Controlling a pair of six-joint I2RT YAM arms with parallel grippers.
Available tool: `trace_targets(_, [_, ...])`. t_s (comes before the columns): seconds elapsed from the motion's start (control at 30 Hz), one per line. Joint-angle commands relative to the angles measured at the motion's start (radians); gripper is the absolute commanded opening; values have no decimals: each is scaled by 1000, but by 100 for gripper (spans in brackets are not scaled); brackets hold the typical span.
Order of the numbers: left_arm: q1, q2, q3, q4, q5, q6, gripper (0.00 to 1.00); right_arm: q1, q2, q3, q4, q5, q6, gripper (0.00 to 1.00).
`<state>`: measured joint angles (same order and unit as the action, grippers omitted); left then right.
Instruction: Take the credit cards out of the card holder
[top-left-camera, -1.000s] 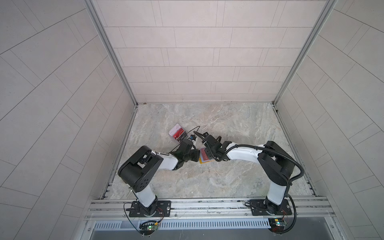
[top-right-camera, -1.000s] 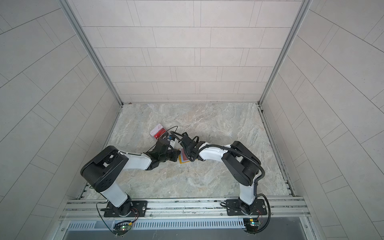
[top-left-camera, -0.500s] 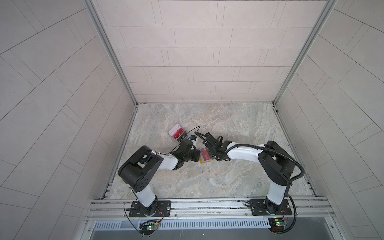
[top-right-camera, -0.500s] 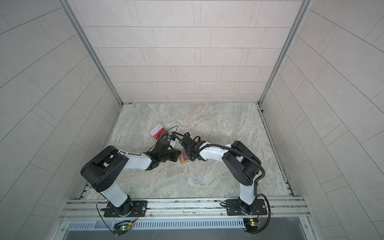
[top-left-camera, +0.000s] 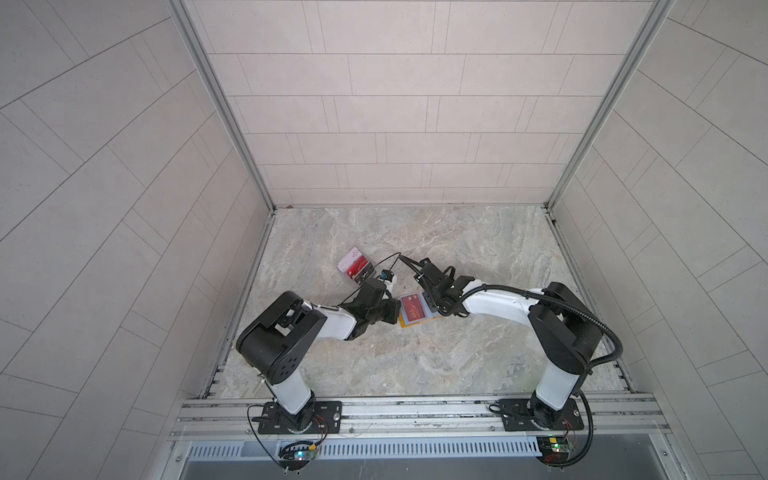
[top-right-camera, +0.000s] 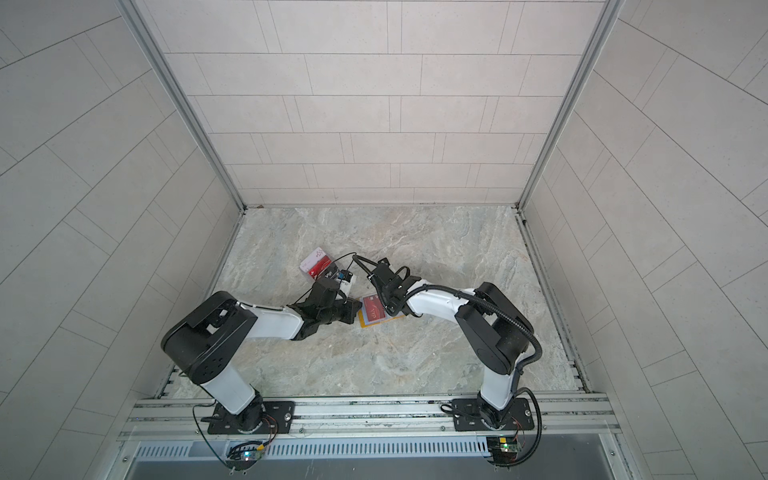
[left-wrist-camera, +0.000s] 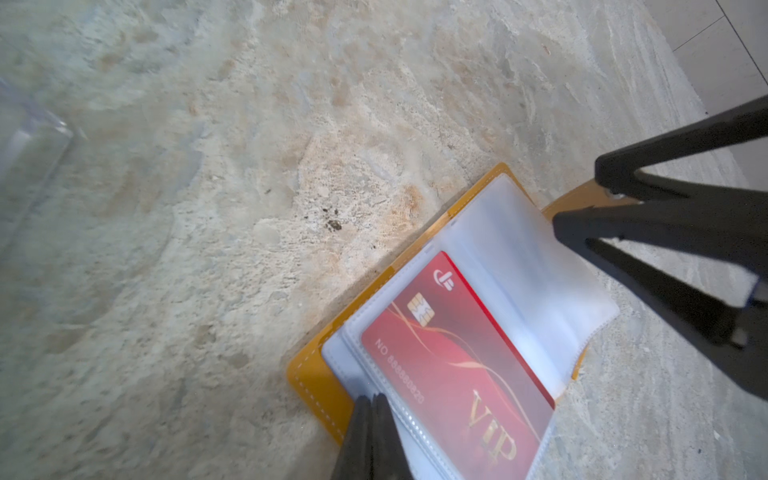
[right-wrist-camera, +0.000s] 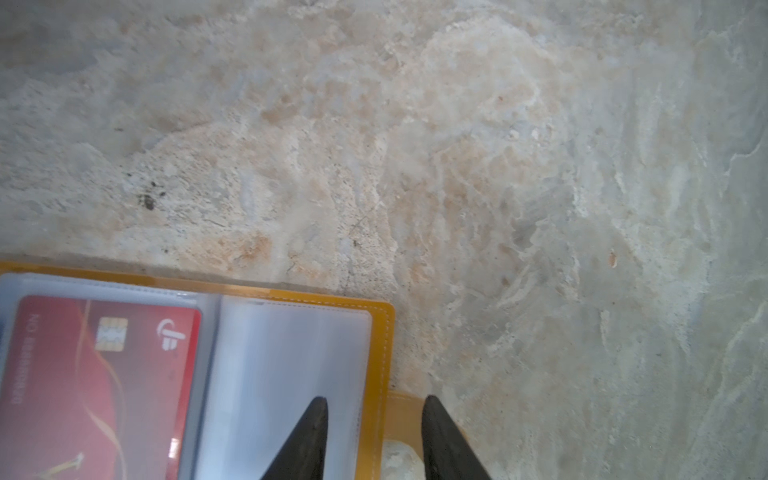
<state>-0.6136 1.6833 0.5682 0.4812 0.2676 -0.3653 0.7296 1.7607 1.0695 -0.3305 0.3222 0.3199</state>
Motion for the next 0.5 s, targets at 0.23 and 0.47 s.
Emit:
trace_targets(0.23, [0,28,14,-61,23,18,0,-85,-145,-56,-4,-337,-28,41])
trace_targets(0.47, [0,30,28,-78,30,32,0,-229,-191,-86,31,-705,8,37])
